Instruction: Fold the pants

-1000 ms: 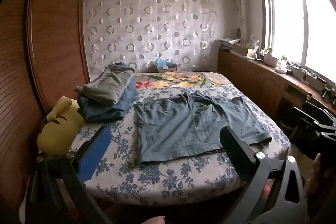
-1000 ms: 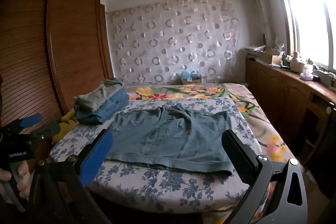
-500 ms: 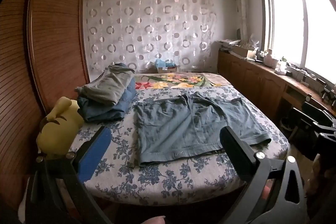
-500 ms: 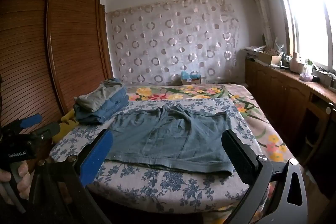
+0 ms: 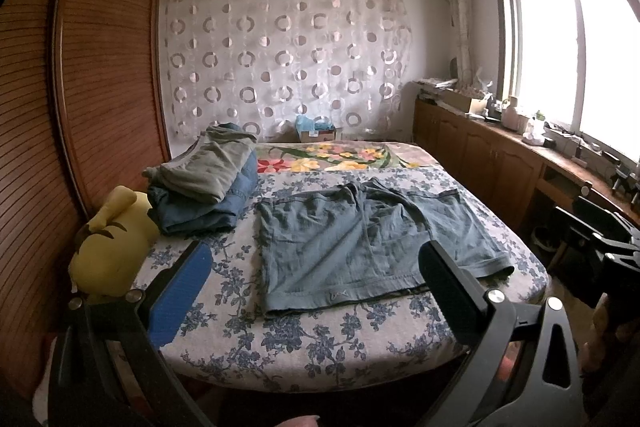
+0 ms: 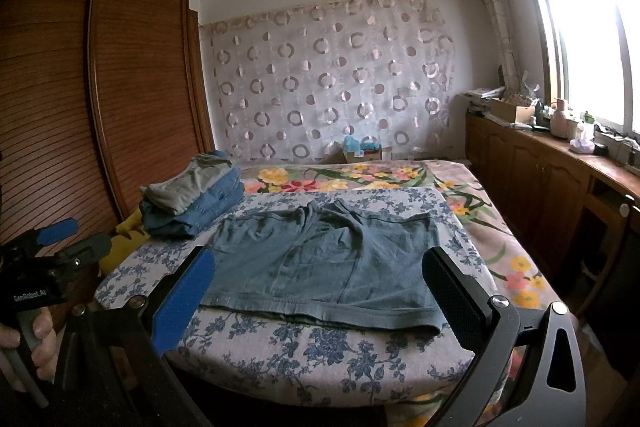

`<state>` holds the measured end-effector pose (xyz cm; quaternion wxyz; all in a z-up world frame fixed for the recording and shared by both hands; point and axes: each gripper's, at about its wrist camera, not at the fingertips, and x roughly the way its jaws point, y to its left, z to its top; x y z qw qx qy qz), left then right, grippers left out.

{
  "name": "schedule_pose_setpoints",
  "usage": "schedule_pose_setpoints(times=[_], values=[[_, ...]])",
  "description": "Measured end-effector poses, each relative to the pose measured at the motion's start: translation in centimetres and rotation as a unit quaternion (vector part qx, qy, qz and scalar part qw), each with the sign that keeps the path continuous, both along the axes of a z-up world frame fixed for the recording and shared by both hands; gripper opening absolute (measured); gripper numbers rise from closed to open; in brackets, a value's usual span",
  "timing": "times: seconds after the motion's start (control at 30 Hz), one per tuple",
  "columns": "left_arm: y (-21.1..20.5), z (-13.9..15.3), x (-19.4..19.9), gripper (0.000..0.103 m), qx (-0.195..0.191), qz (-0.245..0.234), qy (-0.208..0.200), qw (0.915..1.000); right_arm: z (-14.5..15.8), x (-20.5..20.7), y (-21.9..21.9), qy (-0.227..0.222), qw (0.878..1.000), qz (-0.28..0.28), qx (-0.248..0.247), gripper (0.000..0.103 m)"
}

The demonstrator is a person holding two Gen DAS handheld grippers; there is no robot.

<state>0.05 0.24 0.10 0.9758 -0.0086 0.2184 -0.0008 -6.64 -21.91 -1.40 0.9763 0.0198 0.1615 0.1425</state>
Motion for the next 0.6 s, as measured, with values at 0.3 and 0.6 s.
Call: schedule_pose_setpoints(times=[0.3,0.6], values=[[0.06,0.0,-0.05,0.103,0.0,0.0,-0.002,1.0,-0.02,-0.02,-0.08,-0.001,1.0,0.0,0.0,0.103],[0.08,0.02,-0.06,0.103,0.0,0.0,-0.003,1.0,0.03,-0.01,-0.18,-0.001,1.0,0.001,0.001,0.103]])
